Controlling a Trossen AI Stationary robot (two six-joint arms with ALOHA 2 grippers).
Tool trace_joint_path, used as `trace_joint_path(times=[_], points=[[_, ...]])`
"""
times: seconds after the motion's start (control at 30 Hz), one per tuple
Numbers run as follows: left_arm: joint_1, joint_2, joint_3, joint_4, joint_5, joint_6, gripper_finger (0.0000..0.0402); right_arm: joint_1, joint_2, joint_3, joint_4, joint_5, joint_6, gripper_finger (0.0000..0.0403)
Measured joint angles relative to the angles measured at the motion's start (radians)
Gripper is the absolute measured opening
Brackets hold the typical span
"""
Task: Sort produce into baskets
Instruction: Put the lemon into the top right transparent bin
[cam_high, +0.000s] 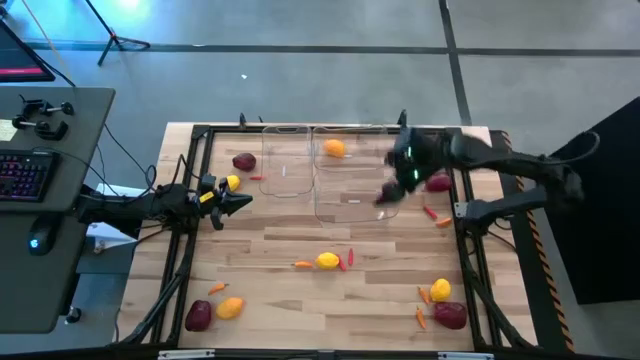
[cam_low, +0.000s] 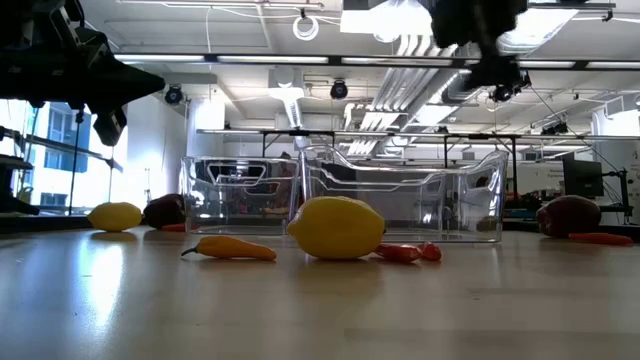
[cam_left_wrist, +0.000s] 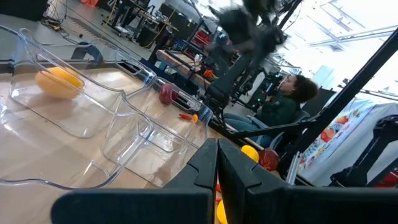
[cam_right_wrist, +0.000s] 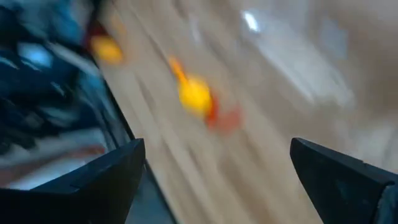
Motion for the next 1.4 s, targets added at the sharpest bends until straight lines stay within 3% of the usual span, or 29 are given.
trace_joint_path(times=[0.13, 0.23, 0.37, 0.5, 0.87, 1.4], points=[[0.0, 0.0, 0.0, 0.0, 0.0, 0.0, 0.0, 0.256, 0.007, 0.0, -0.216, 0.072, 0.351, 0.0389], [0.0, 0.0, 0.0, 0.0, 0.0, -0.001, 0.0, 0.421, 0.02, -0.02, -0.327, 0.058, 0.62, 0.0389], [0.0, 0.0, 0.0, 0.0, 0.0, -0.001, 0.0, 0.591, 0.019, -0.115, -0.306, -0.038, 0.871, 0.0389], [0.0, 0.0, 0.0, 0.0, 0.0, -0.001, 0.0, 0.672, 0.02, -0.254, -0.16, -0.131, 1.027, 0.0389], [0.0, 0.0, 0.0, 0.0, 0.0, 0.0, 0.0, 0.734, 0.02, -0.559, 0.207, -0.171, 1.104, 0.0389], [0.0, 0.0, 0.0, 0.0, 0.0, 0.0, 0.0, 0.842, 0.019, -0.691, 0.391, -0.151, 1.084, 0.0389]])
